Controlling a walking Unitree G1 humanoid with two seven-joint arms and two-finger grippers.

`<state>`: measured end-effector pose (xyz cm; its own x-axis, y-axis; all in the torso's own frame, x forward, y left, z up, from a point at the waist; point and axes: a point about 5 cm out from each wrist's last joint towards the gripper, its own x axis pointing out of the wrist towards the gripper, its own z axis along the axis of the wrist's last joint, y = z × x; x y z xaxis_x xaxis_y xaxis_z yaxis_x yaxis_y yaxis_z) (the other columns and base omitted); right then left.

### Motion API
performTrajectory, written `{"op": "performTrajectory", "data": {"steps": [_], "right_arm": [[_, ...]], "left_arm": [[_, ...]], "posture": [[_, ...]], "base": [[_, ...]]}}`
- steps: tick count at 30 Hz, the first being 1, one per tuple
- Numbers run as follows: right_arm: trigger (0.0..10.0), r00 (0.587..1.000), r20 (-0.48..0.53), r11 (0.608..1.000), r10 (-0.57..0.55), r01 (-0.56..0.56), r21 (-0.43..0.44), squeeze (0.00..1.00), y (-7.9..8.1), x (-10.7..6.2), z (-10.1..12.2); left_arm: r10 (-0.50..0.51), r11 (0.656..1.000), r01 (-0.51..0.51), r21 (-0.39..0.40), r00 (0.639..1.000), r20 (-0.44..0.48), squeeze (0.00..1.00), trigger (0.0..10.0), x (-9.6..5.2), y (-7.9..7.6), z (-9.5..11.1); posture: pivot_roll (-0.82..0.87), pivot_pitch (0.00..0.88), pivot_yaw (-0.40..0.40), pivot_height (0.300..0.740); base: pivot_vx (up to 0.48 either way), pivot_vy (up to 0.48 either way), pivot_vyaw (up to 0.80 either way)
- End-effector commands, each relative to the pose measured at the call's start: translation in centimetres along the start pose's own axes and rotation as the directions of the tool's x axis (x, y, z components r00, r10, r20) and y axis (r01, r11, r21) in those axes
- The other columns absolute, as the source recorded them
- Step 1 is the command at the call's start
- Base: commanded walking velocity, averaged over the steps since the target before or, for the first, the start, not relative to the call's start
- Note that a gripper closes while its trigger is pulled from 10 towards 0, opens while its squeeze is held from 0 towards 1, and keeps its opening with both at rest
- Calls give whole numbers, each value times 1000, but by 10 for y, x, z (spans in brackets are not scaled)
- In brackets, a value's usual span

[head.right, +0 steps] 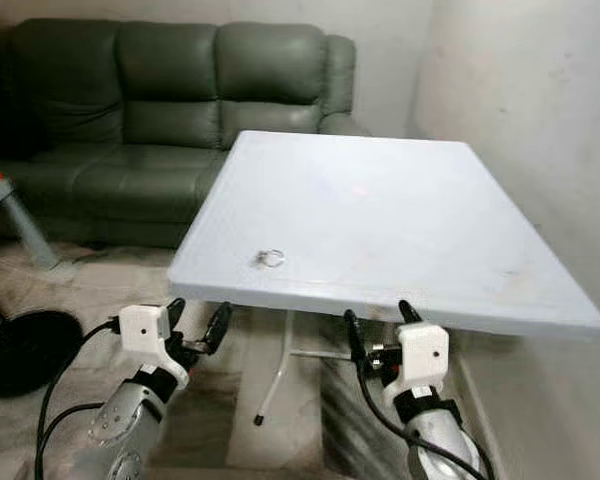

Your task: Hang keys on a hook

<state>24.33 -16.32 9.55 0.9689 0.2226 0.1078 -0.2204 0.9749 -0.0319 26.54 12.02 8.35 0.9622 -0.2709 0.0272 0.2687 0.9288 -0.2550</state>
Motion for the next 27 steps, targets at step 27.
{"op": "performTrajectory", "data": {"steps": [27], "right_arm": [[10000,1000,0,999,24,-24,29,0,3,5,2]], "left_arm": [[18,1000,-18,16,1000,6,0,10000,4,-3,1]], "posture": [[28,0,-42,740]], "base": [[314,233,142]]}}
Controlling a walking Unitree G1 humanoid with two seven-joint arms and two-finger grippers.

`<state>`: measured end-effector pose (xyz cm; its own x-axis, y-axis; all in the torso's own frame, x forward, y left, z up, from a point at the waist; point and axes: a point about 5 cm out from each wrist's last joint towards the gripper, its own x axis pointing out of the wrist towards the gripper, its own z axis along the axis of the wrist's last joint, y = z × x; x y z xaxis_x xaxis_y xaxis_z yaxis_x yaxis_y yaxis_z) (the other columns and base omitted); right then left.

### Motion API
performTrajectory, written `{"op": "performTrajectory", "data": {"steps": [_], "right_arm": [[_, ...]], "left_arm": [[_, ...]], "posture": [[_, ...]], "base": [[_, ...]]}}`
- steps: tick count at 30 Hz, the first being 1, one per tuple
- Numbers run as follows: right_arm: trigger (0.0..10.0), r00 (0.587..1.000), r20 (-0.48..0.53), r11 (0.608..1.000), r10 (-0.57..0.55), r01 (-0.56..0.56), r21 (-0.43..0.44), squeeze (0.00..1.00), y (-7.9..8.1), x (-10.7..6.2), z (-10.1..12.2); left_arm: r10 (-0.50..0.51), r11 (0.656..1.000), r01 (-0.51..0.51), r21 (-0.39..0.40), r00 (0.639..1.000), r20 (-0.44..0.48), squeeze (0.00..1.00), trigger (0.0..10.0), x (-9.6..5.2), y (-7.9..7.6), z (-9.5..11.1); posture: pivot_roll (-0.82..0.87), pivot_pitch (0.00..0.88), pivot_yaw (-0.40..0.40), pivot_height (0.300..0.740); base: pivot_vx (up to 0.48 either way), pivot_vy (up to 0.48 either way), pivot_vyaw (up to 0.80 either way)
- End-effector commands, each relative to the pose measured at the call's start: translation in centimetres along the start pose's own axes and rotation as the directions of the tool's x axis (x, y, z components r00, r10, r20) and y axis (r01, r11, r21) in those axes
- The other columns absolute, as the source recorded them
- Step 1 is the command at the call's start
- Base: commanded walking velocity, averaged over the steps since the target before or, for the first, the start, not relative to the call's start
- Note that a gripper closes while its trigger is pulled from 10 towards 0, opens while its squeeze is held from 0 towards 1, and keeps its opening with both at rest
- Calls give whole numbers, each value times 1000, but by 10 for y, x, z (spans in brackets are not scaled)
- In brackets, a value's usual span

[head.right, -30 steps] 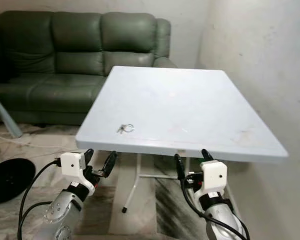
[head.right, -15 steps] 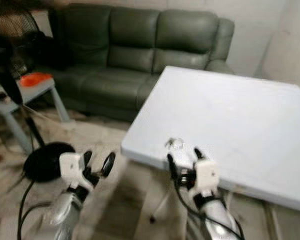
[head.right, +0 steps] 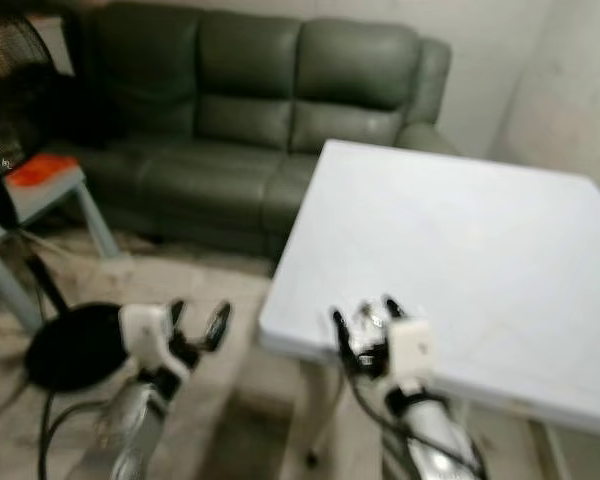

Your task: Hang keys on a hook

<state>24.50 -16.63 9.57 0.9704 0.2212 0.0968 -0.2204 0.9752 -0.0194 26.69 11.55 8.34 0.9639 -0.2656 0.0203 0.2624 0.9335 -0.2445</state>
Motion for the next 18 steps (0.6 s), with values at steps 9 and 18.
{"op": "performTrajectory", "data": {"steps": [9,18], "right_arm": [[10000,1000,6,999,27,-28,19,0,8,3,2],[10000,1000,-3,999,28,-28,23,0,9,3,0]], "left_arm": [[-11,1000,11,17,1000,-1,0,10000,1,-5,0],[-25,999,25,40,1000,-13,0,10000,1,-7,-2]], "posture": [[27,0,-41,740],[27,0,-40,740]], "base": [[330,0,0],[0,0,0]]}}
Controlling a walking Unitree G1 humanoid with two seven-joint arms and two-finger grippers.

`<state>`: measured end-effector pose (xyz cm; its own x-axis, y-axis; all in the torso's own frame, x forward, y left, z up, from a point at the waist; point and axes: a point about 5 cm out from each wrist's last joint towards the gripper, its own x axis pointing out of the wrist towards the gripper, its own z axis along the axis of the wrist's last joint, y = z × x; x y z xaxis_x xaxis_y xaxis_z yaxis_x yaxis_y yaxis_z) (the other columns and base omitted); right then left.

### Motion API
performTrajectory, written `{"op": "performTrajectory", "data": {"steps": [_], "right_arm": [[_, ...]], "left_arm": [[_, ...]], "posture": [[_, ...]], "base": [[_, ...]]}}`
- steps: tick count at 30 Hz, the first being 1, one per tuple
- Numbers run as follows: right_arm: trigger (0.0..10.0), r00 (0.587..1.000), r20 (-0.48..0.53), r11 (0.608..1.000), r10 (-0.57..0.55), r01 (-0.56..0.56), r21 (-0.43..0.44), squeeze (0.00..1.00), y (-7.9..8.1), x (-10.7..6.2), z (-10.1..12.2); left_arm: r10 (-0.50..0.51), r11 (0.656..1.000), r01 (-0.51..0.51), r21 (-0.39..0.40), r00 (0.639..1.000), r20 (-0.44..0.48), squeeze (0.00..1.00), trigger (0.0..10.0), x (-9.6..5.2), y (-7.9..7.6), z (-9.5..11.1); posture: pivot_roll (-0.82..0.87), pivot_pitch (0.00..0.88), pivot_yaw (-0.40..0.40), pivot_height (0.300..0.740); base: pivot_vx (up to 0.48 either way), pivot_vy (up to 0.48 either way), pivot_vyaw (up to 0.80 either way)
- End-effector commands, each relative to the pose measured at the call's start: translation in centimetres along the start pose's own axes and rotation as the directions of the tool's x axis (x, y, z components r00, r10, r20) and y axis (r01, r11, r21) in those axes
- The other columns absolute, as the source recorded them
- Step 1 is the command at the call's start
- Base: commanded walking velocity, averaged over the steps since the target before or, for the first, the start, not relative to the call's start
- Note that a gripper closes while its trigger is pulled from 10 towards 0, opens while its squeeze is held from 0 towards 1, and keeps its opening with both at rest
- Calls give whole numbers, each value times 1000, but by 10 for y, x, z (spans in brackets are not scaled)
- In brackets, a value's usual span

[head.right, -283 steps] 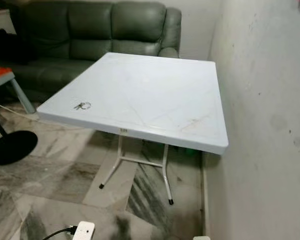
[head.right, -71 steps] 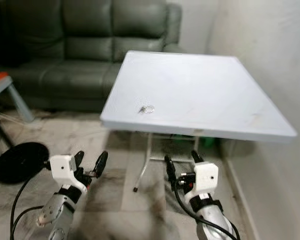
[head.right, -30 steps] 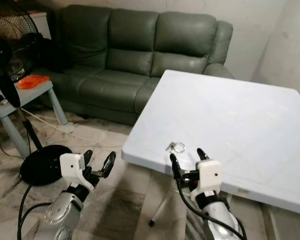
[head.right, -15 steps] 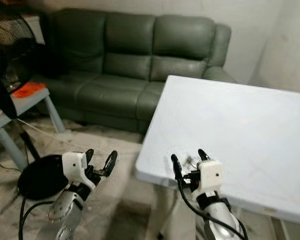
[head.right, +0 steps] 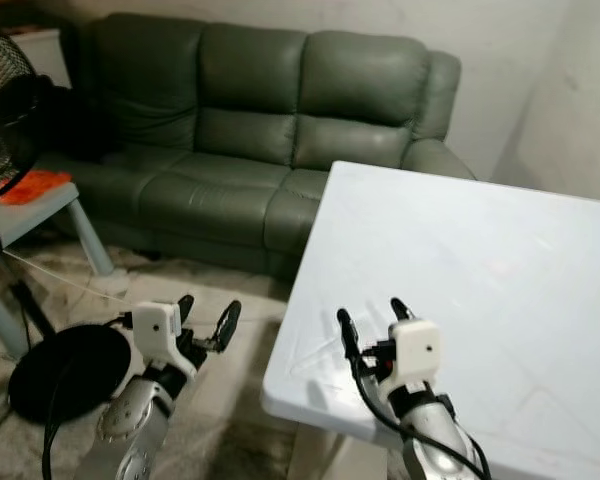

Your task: Hang keys on a hook

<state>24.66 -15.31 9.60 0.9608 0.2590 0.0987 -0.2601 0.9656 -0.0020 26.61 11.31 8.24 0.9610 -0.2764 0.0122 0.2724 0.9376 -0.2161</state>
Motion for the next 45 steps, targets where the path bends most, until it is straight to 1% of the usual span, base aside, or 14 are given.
{"op": "performTrajectory", "data": {"steps": [1,4,8,9,15,17,20,21,23,25,29,33,38,45], "right_arm": [[10000,1000,-7,1000,-11,11,3,0,-4,-2,0],[10000,1000,-10,1000,-10,10,4,0,-4,-2,0],[10000,1000,-19,1000,-3,3,-1,0,-5,-2,-1],[10000,1000,-29,1000,11,-12,-14,0,-6,-2,-1],[10000,996,-77,996,47,-53,-76,0,-15,-1,-2],[10000,995,-96,999,16,-20,-43,0,-25,3,0],[10000,995,-101,998,13,-19,-61,0,-31,6,3],[10000,993,-117,999,18,-23,-45,0,-34,6,3],[10000,990,-134,998,46,-50,-26,0,-37,5,3],[10000,979,-165,992,121,-126,-15,0,-39,1,3],[10000,957,-201,977,210,-215,-5,0,-47,-8,4],[10000,938,-254,969,237,-245,1,0,-52,-15,0],[10000,925,-282,966,253,-258,21,0,-54,-18,-3],[10000,925,-315,977,213,-203,62,0,-54,-20,-9]], "left_arm": [[-25,999,25,23,1000,-3,0,10000,1,-5,0],[-51,997,51,49,999,-7,0,10000,0,-9,0],[-132,987,133,93,991,-16,0,10000,-1,-20,0],[-184,976,185,112,983,-23,0,10000,-3,-27,-1],[-251,957,255,138,967,-46,0,10000,-6,-36,-3],[-260,955,265,135,964,-54,0,10000,-7,-38,-4],[-294,942,300,152,954,-65,0,10000,-9,-42,-5],[-305,938,312,154,950,-70,0,10000,-9,-44,-5],[-322,933,329,146,944,-74,0,10000,-11,-47,-6],[-344,922,355,155,935,-92,0,10000,-13,-50,-8],[-357,916,370,153,928,-106,0,10000,-14,-53,-9],[-372,908,388,157,920,-123,0,10000,-14,-55,-10],[-387,900,406,162,912,-134,0,10000,-13,-58,-11],[-395,896,415,161,908,-141,0,10000,-12,-58,-11]], "posture": [[27,0,-40,740],[30,0,-40,740],[31,0,-42,740],[31,0,-42,740],[25,0,-39,740],[23,0,-39,740],[21,0,-39,740],[21,0,-40,740],[22,0,-39,740],[23,0,-41,740],[21,0,-40,740],[14,0,-35,740],[8,0,-30,740],[5,0,-26,740]], "base": [[0,0,0],[0,0,0],[0,0,0],[0,0,0],[0,0,0],[0,0,0],[0,0,0],[0,0,0],[0,0,0],[0,0,0],[0,0,0],[0,0,0],[0,0,0],[0,0,0]]}}
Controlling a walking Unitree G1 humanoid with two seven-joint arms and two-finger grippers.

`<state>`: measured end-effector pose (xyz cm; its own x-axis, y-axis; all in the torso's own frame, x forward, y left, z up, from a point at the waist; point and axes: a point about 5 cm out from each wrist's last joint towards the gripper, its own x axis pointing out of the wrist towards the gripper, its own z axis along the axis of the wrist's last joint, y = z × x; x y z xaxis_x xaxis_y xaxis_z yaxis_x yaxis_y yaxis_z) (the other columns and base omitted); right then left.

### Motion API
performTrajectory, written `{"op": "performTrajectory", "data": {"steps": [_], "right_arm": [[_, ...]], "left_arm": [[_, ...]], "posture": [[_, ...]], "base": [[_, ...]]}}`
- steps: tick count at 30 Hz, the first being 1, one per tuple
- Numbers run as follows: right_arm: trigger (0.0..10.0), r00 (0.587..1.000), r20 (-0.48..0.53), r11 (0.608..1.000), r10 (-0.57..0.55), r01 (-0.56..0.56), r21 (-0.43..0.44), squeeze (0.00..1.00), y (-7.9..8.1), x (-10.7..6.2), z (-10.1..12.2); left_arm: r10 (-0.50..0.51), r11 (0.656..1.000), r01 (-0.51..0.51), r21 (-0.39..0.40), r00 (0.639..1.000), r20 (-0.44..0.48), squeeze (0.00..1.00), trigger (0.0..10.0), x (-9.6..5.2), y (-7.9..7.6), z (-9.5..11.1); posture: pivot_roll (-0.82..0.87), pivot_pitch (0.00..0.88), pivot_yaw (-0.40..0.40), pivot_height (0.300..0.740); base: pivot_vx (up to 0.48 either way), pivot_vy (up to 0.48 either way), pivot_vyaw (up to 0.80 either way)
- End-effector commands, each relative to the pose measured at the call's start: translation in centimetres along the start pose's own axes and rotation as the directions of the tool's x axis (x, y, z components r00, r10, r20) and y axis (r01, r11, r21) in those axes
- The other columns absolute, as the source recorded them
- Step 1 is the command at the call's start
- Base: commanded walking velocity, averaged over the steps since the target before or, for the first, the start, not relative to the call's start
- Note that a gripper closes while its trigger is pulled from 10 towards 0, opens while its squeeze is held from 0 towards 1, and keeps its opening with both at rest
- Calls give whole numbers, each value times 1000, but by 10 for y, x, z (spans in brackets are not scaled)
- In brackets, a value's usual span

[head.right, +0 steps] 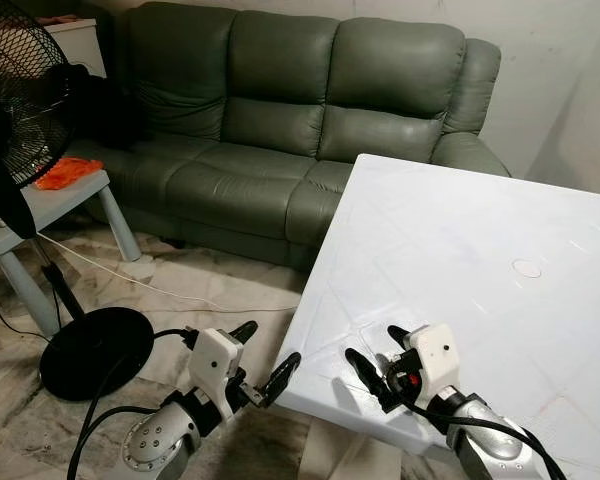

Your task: Hang keys on a hook

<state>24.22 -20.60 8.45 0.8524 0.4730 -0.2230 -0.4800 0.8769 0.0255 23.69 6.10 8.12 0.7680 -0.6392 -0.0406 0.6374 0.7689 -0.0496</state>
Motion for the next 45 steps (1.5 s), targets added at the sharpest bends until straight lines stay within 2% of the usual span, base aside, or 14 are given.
{"op": "performTrajectory", "data": {"steps": [1,4,7,12,18,28,34,38,40,45], "right_arm": [[10000,1000,0,1000,-23,23,20,0,-3,-2,0],[10000,996,17,994,-91,90,60,0,-10,0,0],[10000,993,50,993,-110,108,45,0,-12,0,3],[10000,985,32,983,-167,164,77,0,-19,0,0],[10000,978,19,977,-208,207,53,0,-27,-4,-4],[10000,987,-32,988,-157,157,5,0,-37,-17,-12],[10000,989,-21,988,-147,145,-53,0,-48,-27,-3],[10000,995,-39,991,-95,91,-101,0,-48,-29,5],[10000,997,-72,988,-26,14,-157,0,-42,-30,14],[10000,993,-112,979,28,-49,-196,0,-36,-31,19]], "left_arm": [[-15,1000,16,19,1000,-2,0,10000,1,-1,3],[-18,1000,18,22,1000,-4,0,10000,1,-1,4],[-18,1000,18,23,1000,-4,0,10000,1,-1,4],[-18,1000,19,21,1000,-8,0,10000,1,-1,3],[-20,1000,20,24,1000,-9,0,10000,2,0,4],[-23,999,23,24,1000,-8,0,10000,2,0,4],[-27,999,27,25,1000,-9,0,10000,3,0,5],[-29,999,29,28,1000,-8,0,10000,3,0,5],[-26,999,26,32,1000,-8,0,10000,3,1,6],[-25,999,25,33,1000,-7,0,10000,3,2,6]], "posture": [[5,0,-26,740],[7,0,-23,740],[8,0,-23,740],[9,0,-22,740],[9,0,-21,740],[4,0,-13,740],[-1,0,-9,740],[-3,0,-7,740],[-3,0,-7,740],[-4,0,-7,740]], "base": [[0,0,0],[0,0,0],[0,0,0],[0,0,0],[0,0,0],[0,0,0],[0,0,0],[0,0,0],[0,0,0],[0,0,0]]}}
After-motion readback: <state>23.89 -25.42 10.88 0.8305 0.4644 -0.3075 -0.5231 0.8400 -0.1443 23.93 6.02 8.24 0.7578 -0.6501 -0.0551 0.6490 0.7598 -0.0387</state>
